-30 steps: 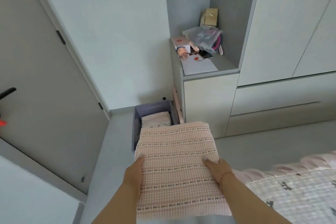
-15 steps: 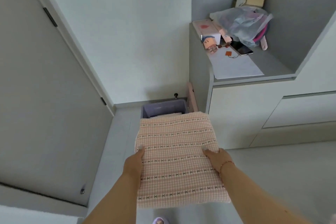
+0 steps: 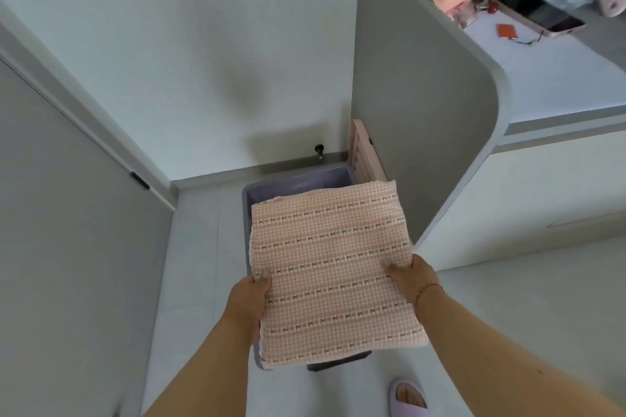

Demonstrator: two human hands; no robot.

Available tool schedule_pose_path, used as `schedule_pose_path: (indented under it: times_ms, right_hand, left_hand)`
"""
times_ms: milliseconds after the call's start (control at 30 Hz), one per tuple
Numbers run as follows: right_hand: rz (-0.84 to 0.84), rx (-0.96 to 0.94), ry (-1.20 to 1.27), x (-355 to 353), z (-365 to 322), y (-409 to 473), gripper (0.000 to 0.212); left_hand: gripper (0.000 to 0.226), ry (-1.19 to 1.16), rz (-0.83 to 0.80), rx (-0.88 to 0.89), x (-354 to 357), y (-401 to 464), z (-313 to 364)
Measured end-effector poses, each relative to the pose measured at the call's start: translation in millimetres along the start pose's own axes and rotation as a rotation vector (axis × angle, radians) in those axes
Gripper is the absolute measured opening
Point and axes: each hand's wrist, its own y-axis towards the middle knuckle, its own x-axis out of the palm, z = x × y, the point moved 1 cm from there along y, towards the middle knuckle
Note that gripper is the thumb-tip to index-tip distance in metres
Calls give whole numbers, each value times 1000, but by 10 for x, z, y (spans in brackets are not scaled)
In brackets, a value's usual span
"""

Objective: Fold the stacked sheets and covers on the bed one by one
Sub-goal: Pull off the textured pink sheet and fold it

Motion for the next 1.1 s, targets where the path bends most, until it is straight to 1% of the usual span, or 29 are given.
schedule_pose_path:
  times_ms: [100,167,267,300,400,500,567,633,700,767,867,933,967,1000,1033,1067,1100]
  right_hand:
    - [-13,13,-19,261,115,534,51]
    - [-32,33,-25,463,237,889,49]
    - [-66,75,-46,747,473,1326,50]
    - [-69,91,-48,838,577,1472,53]
    - [-87,126,-105,1058,843,1809,66]
    - [-107,194,-166,1205,1047,2087,70]
    - [-138,260,-225,1299,1187,2261,72]
    - [-152,291,-284,1397,1297,2383,70]
    - [-122,299,-353,1495,1363,2494,66]
    - [-98,323,-424,1573,1421,2613,64]
    - [-129,394,-525,1625,1473,2687,54]
    - [-92,409,-553,1662,1445,2686,45]
    - [-30,360,-581,1674,1414,2652,47]
    - [62,247,-653,1680,1379,2592,53]
    - [156,57,-767,1694,1333,2525,60]
    - [224,-179,-855,1716,1284,2470,66]
    - [231,-388,-905,1743,1226,2445,71]
  left_hand:
    - [26,-12,-7,-11,64,515,-117]
    - [30,-31,-9,-26,99,886,-259]
    - [64,-13,18,-65,145,1351,-517]
    - [69,-7,38,-77,153,1504,-632]
    - [62,22,91,-85,206,1848,-948]
    - [47,74,126,-75,288,2056,-1245]
    - [45,82,160,-91,335,2192,-1485]
    - [48,112,183,-124,351,2307,-1687]
    - [47,186,213,-144,358,2443,-1835]
    - [49,298,215,-178,388,2596,-1934]
    - [52,466,219,-273,480,2727,-1994]
    - [49,616,283,-274,547,2726,-1963]
    - [45,731,359,-184,584,2693,-1920]
    - [42,851,448,-6,634,2637,-1860]
    - [43,969,508,226,688,2594,-1804]
    - [49,1060,532,465,746,2569,-1722]
    - [57,1150,464,592,795,2581,-1613]
